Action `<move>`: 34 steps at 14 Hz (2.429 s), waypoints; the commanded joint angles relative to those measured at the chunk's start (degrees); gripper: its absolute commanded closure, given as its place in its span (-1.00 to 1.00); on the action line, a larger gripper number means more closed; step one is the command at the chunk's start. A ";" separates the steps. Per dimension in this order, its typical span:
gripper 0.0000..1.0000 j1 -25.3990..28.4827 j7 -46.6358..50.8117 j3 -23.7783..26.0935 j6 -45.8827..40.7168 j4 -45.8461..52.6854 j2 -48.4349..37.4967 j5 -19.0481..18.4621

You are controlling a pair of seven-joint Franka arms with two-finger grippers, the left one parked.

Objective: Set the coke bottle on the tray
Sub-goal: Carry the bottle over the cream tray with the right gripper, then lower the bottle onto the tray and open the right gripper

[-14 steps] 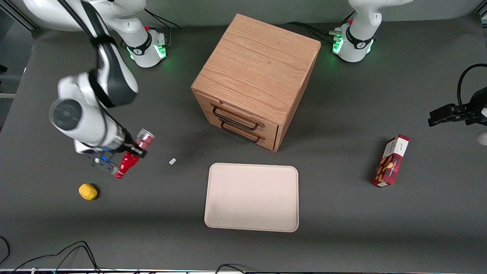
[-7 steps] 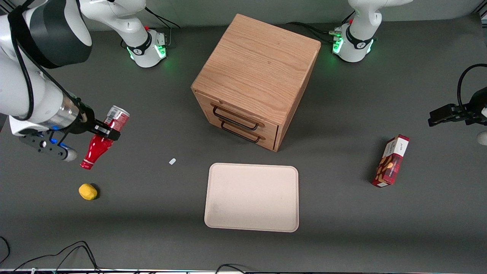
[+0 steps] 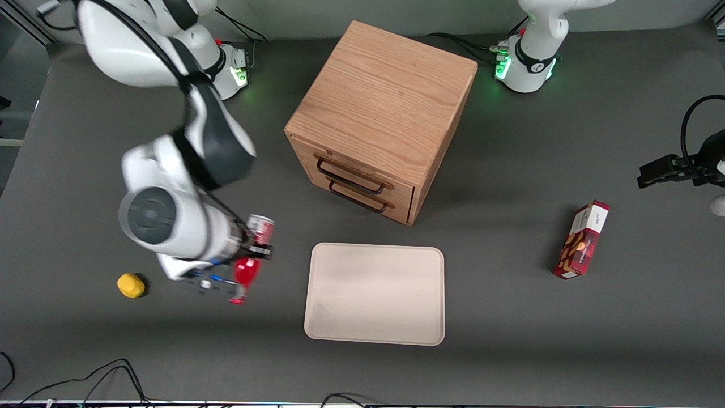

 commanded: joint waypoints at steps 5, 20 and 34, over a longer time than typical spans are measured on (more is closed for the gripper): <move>1.00 3.46 -4.73 -0.20 15.19 5.45 12.68 0.63; -0.61 4.43 -5.70 -0.82 26.28 3.96 20.77 0.10; -1.00 2.50 -5.70 -0.55 16.20 3.96 13.76 0.62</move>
